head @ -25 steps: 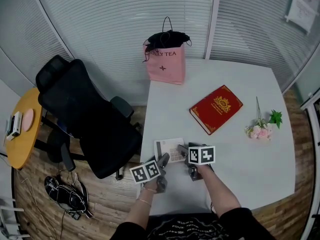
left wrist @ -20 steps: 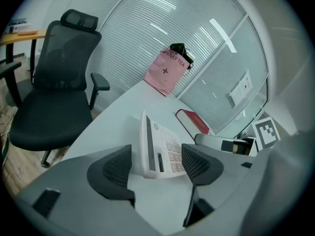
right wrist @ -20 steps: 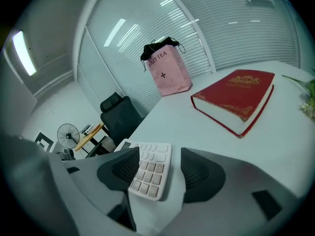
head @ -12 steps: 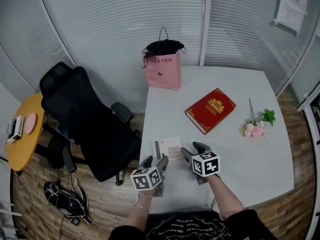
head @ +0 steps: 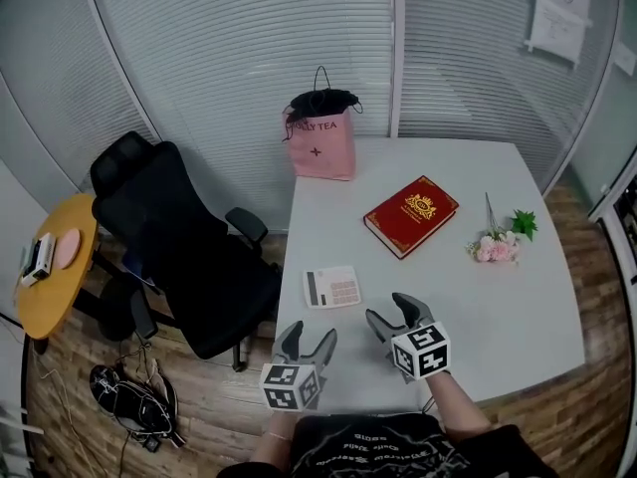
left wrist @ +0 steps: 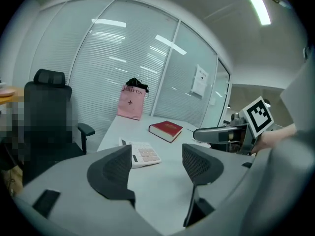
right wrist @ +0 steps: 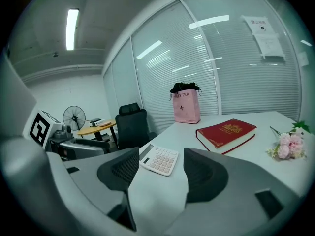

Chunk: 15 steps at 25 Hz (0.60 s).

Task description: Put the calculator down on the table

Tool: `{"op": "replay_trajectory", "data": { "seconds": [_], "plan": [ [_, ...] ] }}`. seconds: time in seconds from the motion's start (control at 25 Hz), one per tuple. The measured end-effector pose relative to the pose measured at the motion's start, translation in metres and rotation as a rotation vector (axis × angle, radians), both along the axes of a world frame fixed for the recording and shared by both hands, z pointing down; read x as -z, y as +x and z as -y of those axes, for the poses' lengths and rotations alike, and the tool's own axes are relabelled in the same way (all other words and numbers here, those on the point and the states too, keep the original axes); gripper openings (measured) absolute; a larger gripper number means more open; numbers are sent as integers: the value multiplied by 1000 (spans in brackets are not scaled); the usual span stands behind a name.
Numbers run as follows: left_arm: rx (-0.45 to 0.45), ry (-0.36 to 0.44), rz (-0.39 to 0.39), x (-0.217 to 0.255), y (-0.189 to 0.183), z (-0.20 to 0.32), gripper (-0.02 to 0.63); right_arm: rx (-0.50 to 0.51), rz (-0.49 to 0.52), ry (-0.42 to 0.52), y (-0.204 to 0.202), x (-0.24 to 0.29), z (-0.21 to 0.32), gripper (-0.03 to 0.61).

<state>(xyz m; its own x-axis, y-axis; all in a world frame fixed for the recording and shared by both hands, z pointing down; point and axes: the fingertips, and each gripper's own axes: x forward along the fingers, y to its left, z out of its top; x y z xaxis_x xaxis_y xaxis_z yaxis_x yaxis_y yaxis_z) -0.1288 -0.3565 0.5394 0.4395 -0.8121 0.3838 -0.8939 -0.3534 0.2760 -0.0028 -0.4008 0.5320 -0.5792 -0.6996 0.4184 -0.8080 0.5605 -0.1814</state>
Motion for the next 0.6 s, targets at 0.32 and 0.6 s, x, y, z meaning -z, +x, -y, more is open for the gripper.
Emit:
{"op": "replay_trajectory", "data": {
  "seconds": [0.32, 0.6],
  "plan": [
    [17, 59, 7, 13, 2, -72, 331, 50, -90, 54, 20, -6, -78, 270],
    [3, 60, 39, -2, 12, -124, 331, 34, -93, 33, 35, -27, -134, 268]
  ]
}}
